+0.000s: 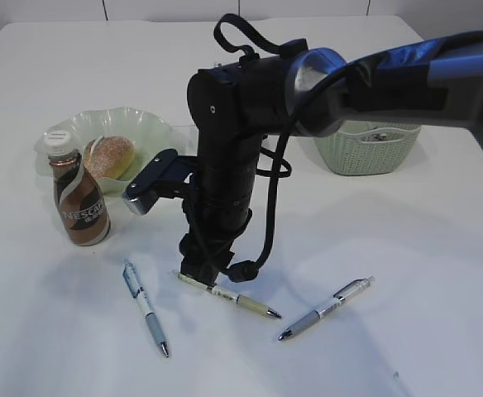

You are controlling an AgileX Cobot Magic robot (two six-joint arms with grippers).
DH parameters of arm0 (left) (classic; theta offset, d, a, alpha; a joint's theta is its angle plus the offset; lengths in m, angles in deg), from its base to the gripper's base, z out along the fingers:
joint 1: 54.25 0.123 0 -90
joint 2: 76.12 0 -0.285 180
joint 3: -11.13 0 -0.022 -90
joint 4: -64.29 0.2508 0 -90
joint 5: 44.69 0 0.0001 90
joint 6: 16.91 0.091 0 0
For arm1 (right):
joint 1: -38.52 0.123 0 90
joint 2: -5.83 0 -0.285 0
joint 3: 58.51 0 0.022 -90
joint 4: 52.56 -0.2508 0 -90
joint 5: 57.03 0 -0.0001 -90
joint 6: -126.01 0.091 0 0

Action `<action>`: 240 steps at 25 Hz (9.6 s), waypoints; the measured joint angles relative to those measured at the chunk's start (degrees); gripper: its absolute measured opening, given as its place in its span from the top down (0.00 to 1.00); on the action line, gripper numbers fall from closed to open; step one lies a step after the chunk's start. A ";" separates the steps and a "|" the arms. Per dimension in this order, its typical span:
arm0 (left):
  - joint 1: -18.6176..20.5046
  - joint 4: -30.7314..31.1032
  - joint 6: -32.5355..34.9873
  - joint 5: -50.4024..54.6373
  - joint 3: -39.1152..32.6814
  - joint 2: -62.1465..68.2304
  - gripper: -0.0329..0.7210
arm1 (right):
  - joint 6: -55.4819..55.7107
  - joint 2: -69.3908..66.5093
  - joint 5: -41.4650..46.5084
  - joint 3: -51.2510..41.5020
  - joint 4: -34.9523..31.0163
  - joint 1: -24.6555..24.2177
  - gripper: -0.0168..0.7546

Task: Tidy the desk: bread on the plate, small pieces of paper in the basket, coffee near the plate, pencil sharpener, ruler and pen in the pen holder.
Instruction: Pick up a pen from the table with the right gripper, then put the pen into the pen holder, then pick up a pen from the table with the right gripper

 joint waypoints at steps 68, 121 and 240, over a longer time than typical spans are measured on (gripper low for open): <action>0.00 1.90 0.00 -0.54 0.00 0.00 0.45 | 22.70 -5.09 7.59 20.63 -0.47 0.00 0.82; 0.00 4.94 0.00 -20.06 0.00 3.75 0.45 | 24.36 -4.75 -47.33 25.17 7.84 -13.83 0.82; 0.00 -0.23 0.00 -19.78 0.00 2.05 0.45 | 41.88 43.07 7.20 -16.53 1.82 -15.57 0.48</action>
